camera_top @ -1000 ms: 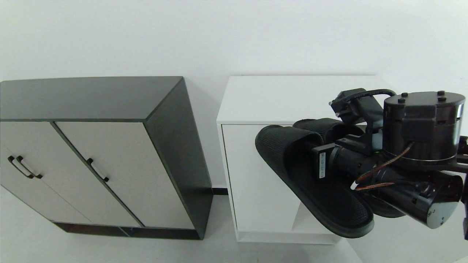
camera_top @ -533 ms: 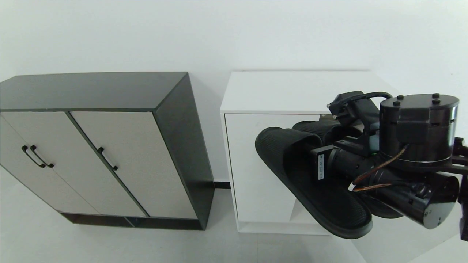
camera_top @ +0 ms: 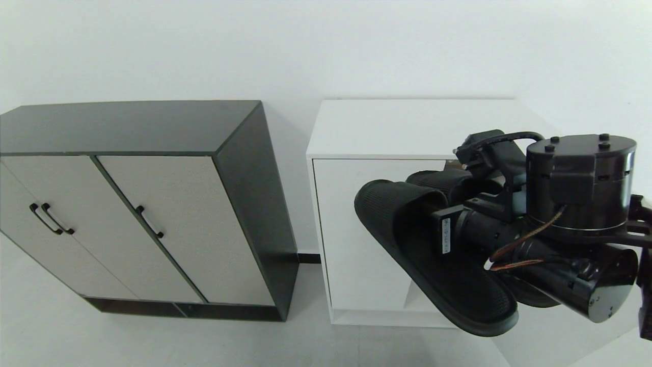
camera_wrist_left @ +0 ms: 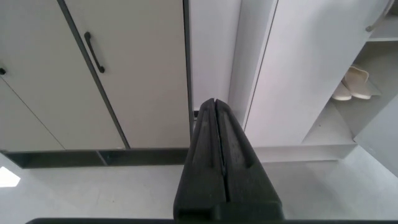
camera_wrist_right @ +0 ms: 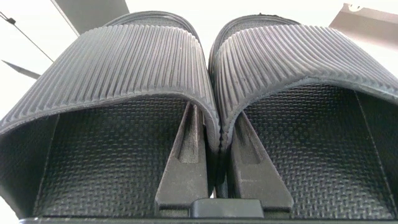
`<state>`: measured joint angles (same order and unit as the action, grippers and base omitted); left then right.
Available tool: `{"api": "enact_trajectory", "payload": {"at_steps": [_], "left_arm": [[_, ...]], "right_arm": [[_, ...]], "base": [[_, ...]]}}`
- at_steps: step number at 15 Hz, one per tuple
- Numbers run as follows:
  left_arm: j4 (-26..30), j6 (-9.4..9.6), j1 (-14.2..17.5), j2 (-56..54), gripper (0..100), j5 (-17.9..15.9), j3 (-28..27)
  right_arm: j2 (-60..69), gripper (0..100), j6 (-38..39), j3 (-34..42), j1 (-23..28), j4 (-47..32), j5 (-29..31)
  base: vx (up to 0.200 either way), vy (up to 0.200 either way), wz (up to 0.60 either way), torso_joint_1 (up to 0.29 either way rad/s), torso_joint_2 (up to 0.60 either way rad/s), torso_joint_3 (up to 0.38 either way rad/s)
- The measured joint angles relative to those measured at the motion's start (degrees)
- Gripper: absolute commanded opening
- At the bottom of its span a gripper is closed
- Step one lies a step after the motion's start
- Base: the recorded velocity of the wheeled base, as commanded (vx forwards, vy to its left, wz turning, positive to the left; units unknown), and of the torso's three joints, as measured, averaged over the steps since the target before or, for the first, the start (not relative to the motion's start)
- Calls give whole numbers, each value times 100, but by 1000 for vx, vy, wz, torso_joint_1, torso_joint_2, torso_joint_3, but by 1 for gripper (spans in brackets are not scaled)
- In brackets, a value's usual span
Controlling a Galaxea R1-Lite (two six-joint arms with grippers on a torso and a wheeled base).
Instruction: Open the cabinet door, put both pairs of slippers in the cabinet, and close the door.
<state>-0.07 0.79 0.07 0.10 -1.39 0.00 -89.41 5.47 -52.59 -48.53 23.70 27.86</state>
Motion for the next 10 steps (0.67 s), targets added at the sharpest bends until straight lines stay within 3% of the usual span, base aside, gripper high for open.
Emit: {"api": "enact_trajectory", "payload": {"at_steps": [3, 10], "left_arm": [[0, 7, -5, 0, 0, 2, 0], [0, 16, 6, 0, 0, -2, 0]], "right_arm": [[-20, 0, -26, 52, -15, 169, 6], [-56, 0, -30, 85, -12, 189, 20]], "base": [[0, 0, 0, 0, 0, 0], [0, -200, 0, 5, 3, 2]]}}
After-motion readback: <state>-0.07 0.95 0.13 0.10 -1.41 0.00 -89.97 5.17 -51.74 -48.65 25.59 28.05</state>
